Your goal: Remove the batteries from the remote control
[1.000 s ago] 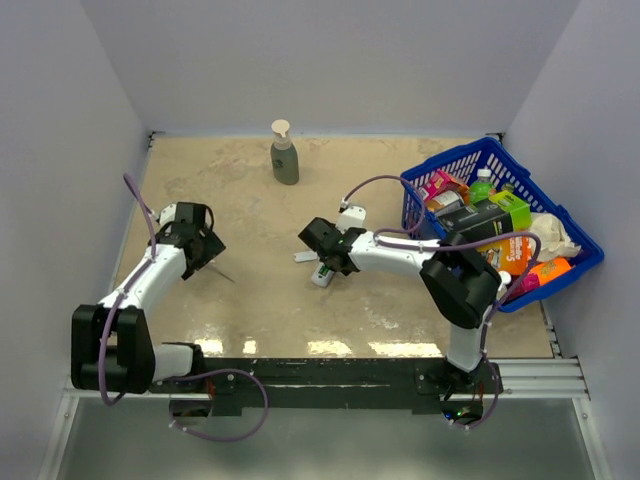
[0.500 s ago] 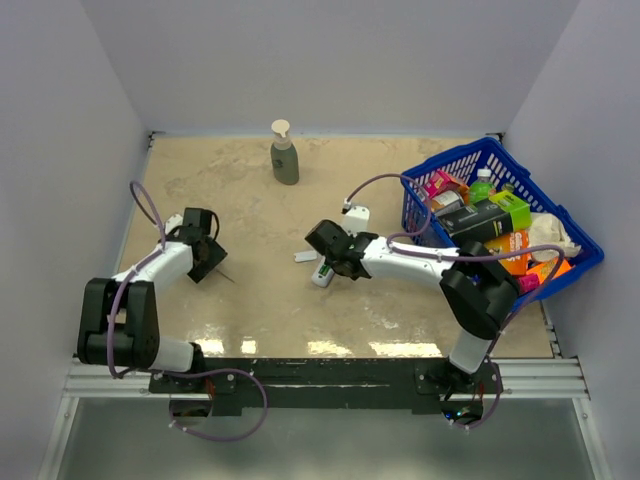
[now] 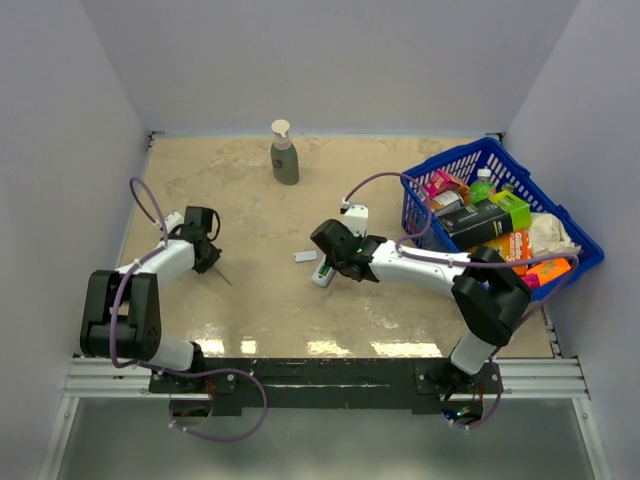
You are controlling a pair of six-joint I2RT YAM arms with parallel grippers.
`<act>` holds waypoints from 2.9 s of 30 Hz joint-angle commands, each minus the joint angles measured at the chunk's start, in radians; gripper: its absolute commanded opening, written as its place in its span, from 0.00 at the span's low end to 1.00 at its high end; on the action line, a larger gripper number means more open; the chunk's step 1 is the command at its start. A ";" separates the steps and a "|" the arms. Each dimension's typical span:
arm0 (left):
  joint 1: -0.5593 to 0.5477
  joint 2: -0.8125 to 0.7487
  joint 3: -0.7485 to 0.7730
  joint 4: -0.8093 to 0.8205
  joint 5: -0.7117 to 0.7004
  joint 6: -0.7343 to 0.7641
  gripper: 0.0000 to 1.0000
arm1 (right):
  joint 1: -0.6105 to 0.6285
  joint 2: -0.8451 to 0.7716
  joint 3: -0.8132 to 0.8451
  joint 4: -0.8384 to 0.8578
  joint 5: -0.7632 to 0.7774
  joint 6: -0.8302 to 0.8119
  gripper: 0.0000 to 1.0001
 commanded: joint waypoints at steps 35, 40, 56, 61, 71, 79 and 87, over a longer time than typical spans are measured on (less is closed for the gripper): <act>-0.222 -0.430 -0.136 0.329 1.039 0.399 0.00 | -0.151 0.086 0.302 0.281 -1.237 -0.509 0.55; -0.222 -0.429 -0.130 0.335 1.051 0.396 0.00 | -0.159 0.085 0.296 0.207 -1.185 -0.555 0.55; -0.222 -0.401 -0.125 0.393 1.113 0.402 0.00 | -0.231 0.045 0.153 0.365 -1.329 -0.417 0.52; -0.222 -0.389 -0.116 0.396 1.102 0.402 0.00 | -0.233 0.037 0.112 0.440 -1.346 -0.342 0.51; -0.222 -0.375 -0.125 0.418 1.065 0.383 0.00 | -0.231 -0.006 0.009 0.601 -1.323 -0.191 0.46; -0.222 -0.372 -0.125 0.399 1.047 0.389 0.00 | -0.233 -0.027 -0.009 0.643 -1.312 -0.165 0.00; -0.222 -0.421 -0.095 0.319 0.978 0.407 0.67 | -0.257 -0.096 0.015 0.491 -1.075 -0.363 0.00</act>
